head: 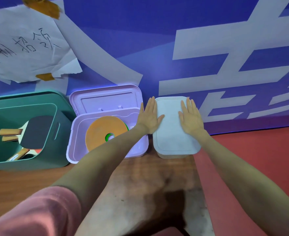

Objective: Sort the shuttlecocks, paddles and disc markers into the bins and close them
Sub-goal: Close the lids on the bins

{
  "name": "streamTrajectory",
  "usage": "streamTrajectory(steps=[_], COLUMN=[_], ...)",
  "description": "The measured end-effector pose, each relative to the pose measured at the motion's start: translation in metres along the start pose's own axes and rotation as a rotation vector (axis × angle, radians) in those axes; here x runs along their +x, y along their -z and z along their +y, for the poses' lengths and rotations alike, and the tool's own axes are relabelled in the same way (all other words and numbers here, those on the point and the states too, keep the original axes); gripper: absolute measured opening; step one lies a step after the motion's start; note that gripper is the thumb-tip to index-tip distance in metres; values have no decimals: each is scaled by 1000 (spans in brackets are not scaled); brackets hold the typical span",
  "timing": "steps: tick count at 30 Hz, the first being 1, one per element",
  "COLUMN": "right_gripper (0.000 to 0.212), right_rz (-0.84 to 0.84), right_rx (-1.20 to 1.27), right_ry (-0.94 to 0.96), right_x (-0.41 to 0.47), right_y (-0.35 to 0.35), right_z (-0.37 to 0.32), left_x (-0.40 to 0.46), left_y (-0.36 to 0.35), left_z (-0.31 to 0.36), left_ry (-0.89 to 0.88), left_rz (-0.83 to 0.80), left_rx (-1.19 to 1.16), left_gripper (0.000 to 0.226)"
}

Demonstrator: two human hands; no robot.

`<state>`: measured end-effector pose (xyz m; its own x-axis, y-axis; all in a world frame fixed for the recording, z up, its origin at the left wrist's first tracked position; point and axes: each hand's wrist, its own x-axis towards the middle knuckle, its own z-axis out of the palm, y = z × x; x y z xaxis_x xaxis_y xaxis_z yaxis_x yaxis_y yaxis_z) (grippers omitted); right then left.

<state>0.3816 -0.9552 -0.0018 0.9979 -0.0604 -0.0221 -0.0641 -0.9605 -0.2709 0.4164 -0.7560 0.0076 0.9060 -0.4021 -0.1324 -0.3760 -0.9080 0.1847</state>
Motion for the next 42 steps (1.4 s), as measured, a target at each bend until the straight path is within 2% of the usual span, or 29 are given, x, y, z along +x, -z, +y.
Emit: streamTrajectory(steps=[12,18,24,29,33,37,42], right_gripper=[55,56,57,56,58,60,63], right_rz=[-19,-51,-93,-92,-30,-12,1], right_rx=[106,-63,-97,-70,-11,135,277], right_ry=[-19,-35,-52,-85,-54,-18,53], right_x=[4,5,7,5,4,11,28], right_y=[-1,-6,0,8,11,17,18], right_z=[3,-2,-5,-15,-41,-84,-141], left_x=[7,9,7,8,-7,-34,-60], left_y=[-8,-2,4,19,44,68,96], left_z=[-6,-6,-4,-18,-36,-88,-162], left_ry=[-65,-46,-17,-66,-70,-47,85], left_rz=[32,-45,-59,59,207,310,397], left_rx=[-88,-73,-167,-214,-308,-289,-252], left_gripper=[72,74,75,57,52,54,55])
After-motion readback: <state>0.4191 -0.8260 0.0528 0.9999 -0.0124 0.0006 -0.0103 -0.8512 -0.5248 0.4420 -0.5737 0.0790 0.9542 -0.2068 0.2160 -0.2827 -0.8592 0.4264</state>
